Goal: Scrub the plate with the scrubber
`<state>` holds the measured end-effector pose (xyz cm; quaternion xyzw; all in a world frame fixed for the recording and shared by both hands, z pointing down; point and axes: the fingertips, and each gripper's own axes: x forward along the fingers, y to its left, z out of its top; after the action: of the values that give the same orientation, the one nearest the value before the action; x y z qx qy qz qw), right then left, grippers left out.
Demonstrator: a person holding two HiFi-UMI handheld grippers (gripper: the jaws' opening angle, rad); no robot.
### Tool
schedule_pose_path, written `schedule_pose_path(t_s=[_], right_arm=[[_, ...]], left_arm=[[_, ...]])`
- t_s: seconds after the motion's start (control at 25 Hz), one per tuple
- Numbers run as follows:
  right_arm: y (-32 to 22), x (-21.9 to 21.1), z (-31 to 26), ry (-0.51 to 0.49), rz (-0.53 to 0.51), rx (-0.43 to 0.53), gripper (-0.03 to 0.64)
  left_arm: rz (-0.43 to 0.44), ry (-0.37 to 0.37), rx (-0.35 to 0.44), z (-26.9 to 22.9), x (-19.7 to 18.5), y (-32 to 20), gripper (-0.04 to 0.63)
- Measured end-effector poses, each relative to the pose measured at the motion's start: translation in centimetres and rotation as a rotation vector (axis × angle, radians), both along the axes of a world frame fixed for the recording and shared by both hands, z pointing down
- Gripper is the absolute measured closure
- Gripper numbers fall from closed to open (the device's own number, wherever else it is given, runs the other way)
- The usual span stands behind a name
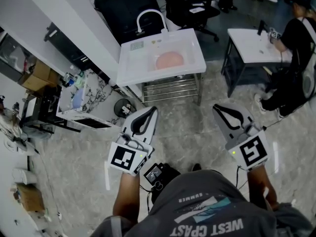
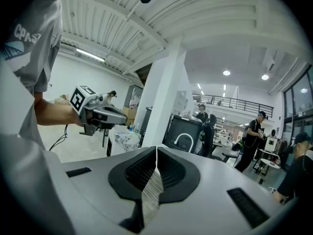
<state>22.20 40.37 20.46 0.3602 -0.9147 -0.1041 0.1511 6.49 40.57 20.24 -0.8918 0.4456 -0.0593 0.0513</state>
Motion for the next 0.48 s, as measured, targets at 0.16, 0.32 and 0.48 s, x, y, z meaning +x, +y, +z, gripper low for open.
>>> schedule_pose_path(t_s=[0.16, 0.32, 0.48], right_arm=[[-0.2, 0.0, 0.1, -0.013, 0.01, -0.001, 0.584], [-1.6, -0.5, 0.3, -0.012, 0.028, -0.007, 0.584], [-3.5, -1.9, 1.1, -0.003, 0.044, -0.008, 0.584]], left_arm=[[0.0, -0.008, -0.014, 0.2, -0.6, -0.2, 0.594], [0.001, -0.005, 0.0, -0.1, -1.5, -1.7, 0.594], [0.029, -0.001, -0.002, 0.9, -2.4, -3.5, 0.594]])
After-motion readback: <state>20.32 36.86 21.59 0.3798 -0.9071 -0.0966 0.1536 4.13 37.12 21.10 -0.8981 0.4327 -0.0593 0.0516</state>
